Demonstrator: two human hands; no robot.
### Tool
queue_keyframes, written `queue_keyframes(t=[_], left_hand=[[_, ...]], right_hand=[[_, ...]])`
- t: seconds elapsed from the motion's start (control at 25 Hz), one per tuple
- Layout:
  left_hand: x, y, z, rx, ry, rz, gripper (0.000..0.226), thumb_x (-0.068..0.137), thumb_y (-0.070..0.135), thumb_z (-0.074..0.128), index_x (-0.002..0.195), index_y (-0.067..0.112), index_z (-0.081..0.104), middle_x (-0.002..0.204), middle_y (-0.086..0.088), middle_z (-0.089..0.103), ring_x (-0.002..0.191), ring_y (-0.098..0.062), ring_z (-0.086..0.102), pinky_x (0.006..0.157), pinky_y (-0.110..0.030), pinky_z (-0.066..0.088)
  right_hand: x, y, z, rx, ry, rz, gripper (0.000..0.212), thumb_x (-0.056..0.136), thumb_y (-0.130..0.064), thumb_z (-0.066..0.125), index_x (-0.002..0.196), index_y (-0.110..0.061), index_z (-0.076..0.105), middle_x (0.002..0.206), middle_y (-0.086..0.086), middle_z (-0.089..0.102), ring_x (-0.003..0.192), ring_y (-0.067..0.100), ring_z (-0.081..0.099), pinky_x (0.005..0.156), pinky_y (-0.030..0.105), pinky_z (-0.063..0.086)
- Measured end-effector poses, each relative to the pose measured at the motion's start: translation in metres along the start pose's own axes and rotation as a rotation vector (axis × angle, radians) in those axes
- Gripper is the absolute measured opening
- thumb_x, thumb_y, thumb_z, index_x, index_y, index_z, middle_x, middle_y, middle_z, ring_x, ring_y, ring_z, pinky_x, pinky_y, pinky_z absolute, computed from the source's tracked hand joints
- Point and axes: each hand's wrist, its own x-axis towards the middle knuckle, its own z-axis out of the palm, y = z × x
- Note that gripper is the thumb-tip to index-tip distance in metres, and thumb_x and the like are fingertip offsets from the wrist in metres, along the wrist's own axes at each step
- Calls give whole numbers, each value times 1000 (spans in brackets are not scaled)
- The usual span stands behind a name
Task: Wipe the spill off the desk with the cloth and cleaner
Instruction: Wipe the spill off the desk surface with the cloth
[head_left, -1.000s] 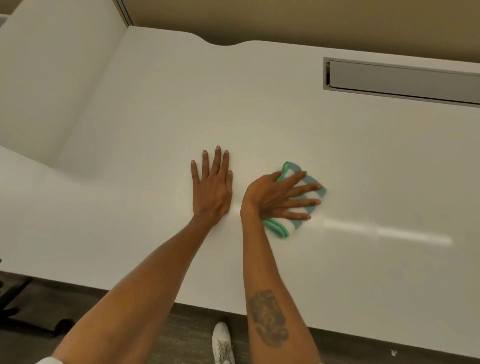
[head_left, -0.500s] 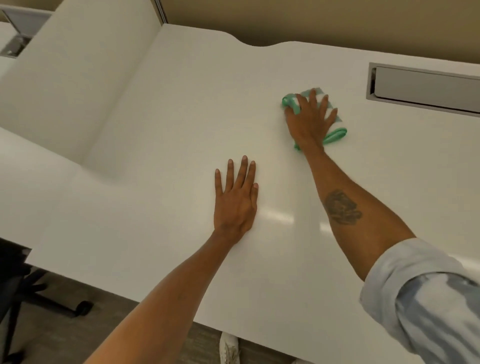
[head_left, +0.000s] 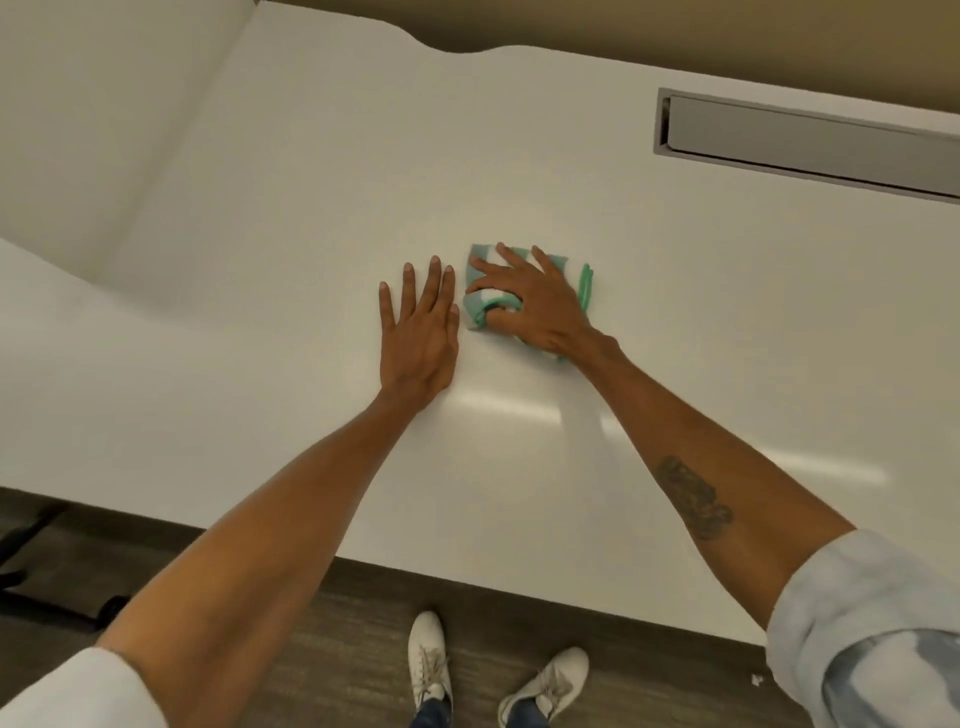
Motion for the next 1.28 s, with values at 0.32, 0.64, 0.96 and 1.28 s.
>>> queue_keyframes(t=[0.32, 0.64, 0.96, 1.28], left_hand=[[-2, -2, -1, -9, -9, 31, 55, 109, 29, 17, 162, 15, 9, 170, -3, 6, 156, -32, 0, 124, -57, -2], [-4, -1, -9, -71, -76, 28, 54, 110, 31, 15, 162, 16, 9, 170, -2, 3, 156, -30, -5, 124, -56, -6], [-8, -5, -35, -307, -250, 23, 53, 111, 31, 16, 161, 15, 15, 170, -4, 6, 155, -34, -9, 122, -55, -11], [-63, 62, -73, -1000, -310, 49, 52, 108, 45, 33, 149, 16, 48, 157, 1, 43, 151, -16, 29, 124, -35, 17]], right_hand=[[-115, -72, 52, -20, 68, 9, 46, 91, -50, 49, 133, -33, 59, 154, -11, 44, 151, 17, 23, 125, 49, 5], [-190, -134, 94, -37, -28, -95, 39, 94, -48, 54, 131, -37, 59, 158, -10, 37, 153, 15, 17, 124, 43, -9], [-257, -158, 65, 756, -187, 253, 45, 94, -45, 54, 135, -59, 44, 150, -36, 33, 146, 2, 20, 123, 36, 10], [-269, -156, -22, 2083, 249, 380, 73, 74, -55, 76, 132, -15, 58, 126, 15, 59, 109, 33, 60, 96, 49, 49]])
